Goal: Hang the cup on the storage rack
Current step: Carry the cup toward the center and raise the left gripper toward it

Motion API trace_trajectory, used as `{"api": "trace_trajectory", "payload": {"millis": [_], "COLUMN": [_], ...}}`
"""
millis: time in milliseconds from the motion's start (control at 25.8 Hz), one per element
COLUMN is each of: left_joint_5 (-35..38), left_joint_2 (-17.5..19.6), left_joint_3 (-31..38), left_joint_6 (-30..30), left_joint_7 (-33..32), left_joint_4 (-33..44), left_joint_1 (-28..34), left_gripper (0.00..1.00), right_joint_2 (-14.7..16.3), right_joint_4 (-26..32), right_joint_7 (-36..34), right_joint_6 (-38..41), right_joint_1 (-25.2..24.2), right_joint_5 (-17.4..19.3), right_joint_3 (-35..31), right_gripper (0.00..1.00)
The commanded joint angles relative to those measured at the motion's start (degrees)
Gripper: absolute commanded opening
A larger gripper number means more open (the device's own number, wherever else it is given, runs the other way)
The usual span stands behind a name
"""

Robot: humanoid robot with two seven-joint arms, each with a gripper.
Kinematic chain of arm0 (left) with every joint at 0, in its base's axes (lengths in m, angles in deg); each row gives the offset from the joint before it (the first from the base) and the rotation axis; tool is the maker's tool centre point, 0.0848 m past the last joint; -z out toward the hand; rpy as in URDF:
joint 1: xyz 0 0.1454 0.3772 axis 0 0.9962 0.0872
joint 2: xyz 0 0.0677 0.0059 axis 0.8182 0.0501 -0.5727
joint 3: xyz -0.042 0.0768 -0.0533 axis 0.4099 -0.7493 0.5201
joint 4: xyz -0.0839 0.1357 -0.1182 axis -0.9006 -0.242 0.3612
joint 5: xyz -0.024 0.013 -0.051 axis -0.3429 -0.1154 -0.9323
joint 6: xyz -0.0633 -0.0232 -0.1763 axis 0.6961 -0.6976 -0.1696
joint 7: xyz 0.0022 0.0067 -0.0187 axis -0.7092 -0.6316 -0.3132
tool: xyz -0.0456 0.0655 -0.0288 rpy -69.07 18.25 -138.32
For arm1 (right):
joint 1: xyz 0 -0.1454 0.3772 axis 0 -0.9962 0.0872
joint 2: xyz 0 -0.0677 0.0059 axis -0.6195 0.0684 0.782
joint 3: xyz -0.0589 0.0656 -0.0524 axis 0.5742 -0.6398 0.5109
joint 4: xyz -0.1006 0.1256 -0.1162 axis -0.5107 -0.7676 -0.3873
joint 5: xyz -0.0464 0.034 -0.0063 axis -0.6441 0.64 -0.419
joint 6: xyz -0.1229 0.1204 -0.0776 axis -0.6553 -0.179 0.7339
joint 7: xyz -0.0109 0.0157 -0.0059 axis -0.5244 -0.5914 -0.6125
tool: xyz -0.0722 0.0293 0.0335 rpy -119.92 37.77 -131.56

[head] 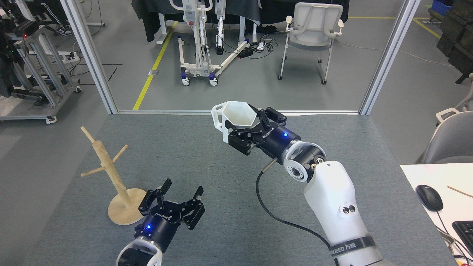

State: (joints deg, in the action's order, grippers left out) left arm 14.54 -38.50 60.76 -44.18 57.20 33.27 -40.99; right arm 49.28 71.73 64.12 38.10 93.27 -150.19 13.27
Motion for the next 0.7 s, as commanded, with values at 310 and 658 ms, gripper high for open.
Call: {"api": "trace_trajectory", "payload": {"millis": [310, 658], "left_joint_5": [-0.04, 0.05], "left_joint_2": [-2.24, -6.11], "left_joint_3": [0.01, -1.39], "left_joint_6": [2.42, 2.42], "left_joint_7": [-0.52, -0.61], "left_joint_4": [-0.66, -4.18], "left_joint_1": [-2.18, -6.32], "left_gripper": [0.98, 0.98], "right_joint_2": [6.36, 9.88], "right_joint_4": [6.34, 15.04], "right_joint_7": [-2.55, -2.55], "right_joint_6": [-34.94, -51.2], "right_joint_1": [3.19, 3.19], "right_joint_5": [15.2, 19.6], "right_joint_3": [24.57, 34.68], "right_gripper": [0.12, 0.09]}}
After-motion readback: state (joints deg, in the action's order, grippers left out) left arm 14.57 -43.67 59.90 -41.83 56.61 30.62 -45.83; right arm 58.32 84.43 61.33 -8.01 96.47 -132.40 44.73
